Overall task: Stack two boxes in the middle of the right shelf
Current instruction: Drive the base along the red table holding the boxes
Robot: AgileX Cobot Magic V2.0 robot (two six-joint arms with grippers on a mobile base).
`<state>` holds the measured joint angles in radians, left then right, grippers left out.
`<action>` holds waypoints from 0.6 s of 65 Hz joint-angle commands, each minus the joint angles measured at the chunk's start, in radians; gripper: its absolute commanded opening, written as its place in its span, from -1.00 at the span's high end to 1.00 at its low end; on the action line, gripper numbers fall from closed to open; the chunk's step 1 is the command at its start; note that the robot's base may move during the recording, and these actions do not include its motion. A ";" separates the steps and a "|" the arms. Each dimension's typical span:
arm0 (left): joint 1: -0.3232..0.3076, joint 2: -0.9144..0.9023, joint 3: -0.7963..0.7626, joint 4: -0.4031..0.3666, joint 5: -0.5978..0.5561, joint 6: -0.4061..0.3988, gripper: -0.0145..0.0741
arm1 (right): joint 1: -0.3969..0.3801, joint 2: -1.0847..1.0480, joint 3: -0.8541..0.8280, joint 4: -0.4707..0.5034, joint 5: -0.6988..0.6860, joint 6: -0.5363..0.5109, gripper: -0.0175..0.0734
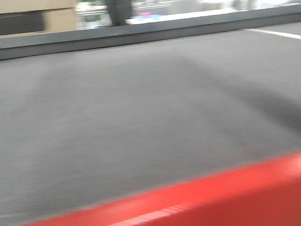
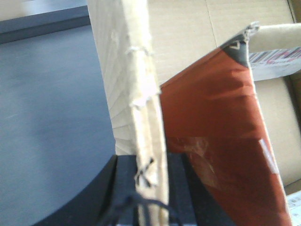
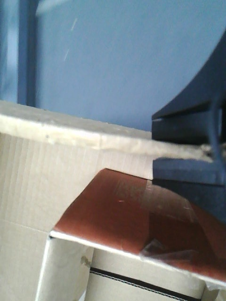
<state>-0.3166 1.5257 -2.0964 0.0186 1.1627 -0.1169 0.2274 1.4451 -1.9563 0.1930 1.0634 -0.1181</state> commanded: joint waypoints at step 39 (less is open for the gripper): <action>0.003 -0.014 -0.012 -0.011 -0.054 0.001 0.92 | -0.005 -0.010 -0.011 -0.021 -0.055 -0.013 0.95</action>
<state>-0.3166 1.5257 -2.0964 0.0186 1.1609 -0.1169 0.2274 1.4451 -1.9563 0.1930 1.0634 -0.1181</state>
